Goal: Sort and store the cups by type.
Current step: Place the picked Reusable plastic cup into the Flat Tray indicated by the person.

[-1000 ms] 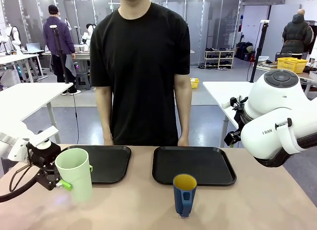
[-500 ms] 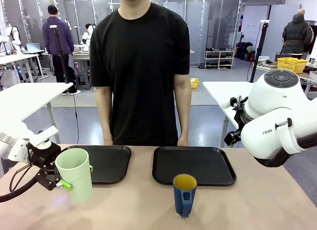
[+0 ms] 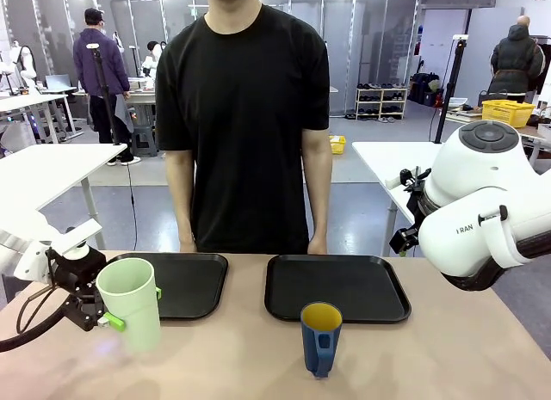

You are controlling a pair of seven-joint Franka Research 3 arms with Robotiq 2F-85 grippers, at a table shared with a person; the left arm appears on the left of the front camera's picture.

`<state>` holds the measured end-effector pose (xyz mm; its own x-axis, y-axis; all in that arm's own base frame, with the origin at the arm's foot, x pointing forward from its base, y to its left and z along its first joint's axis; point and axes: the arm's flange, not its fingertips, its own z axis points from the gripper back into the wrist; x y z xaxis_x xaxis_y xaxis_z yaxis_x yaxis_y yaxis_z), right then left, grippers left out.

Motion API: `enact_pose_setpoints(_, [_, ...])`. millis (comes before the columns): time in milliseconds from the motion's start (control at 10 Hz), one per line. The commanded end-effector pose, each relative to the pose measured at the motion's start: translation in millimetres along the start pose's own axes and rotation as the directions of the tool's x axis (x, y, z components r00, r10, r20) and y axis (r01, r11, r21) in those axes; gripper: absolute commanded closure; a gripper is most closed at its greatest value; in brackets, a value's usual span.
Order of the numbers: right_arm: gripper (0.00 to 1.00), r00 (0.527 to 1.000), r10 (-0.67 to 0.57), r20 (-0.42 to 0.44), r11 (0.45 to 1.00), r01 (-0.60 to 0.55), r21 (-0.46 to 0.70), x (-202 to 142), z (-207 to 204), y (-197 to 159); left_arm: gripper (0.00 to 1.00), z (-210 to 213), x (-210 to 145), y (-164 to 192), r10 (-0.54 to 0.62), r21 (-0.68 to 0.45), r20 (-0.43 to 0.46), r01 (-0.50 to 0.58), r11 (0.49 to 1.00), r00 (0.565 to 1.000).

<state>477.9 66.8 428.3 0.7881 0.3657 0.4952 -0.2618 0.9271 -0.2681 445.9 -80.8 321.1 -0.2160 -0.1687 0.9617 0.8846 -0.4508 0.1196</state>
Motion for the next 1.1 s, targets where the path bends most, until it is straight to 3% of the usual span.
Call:
enact_pose_setpoints(0, [0.0, 1.0, 0.013, 0.0, 1.0, -0.013, -0.008, 1.0, -1.7, 0.3, 0.32, 2.0, 1.0, 4.6, -0.014, 0.005, 0.016, 0.013, 1.0, 1.0])
enact_pose_setpoints(1000, [0.0, 1.0, 0.013, 0.0, 1.0, -0.013, -0.008, 1.0, -1.7, 0.3, 0.32, 2.0, 1.0, 4.6, -0.014, 0.005, 0.016, 0.013, 1.0, 1.0])
